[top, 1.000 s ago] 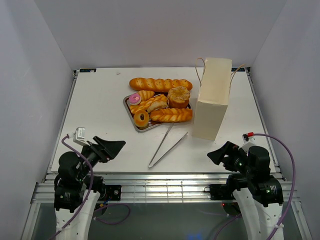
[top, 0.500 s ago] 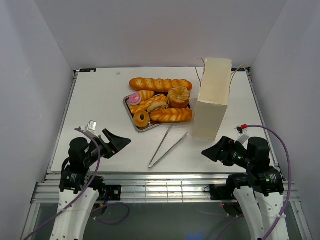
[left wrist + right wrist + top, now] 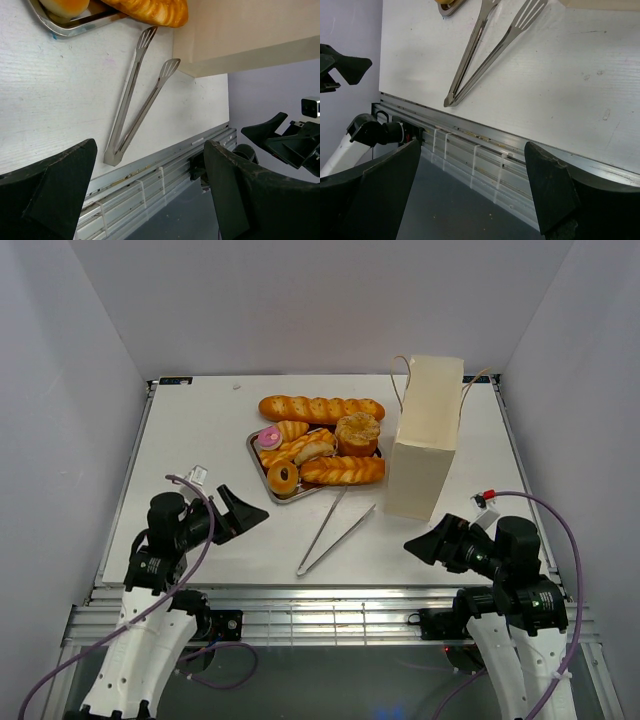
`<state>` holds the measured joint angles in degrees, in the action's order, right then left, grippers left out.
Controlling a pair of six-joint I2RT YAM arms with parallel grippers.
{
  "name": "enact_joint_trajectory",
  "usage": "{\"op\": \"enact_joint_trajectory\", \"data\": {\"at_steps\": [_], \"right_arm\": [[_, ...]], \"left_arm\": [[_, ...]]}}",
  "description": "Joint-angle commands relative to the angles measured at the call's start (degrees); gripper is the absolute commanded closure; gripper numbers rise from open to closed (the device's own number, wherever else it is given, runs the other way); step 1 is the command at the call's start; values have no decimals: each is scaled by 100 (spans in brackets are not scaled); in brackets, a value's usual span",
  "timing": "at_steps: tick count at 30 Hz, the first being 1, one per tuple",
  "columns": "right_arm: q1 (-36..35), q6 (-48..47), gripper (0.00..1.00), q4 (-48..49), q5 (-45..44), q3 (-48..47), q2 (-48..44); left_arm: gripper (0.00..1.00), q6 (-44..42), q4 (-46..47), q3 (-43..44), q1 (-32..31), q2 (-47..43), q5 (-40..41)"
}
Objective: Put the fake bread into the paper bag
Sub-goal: Pick up the clamp at the center of the board.
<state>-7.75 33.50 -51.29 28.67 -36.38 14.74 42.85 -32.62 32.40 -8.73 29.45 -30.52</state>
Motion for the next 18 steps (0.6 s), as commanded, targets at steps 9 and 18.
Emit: {"op": "enact_joint_trajectory", "data": {"at_steps": [9,18], "right_arm": [[1,-203,10,286,245,-247,187],[1,-142,10,225,377,-387,-6]], "left_arm": [[2,320,809,231,-2482,1436,2108],[2,145,1353,618,-4626,2591,4509]]}}
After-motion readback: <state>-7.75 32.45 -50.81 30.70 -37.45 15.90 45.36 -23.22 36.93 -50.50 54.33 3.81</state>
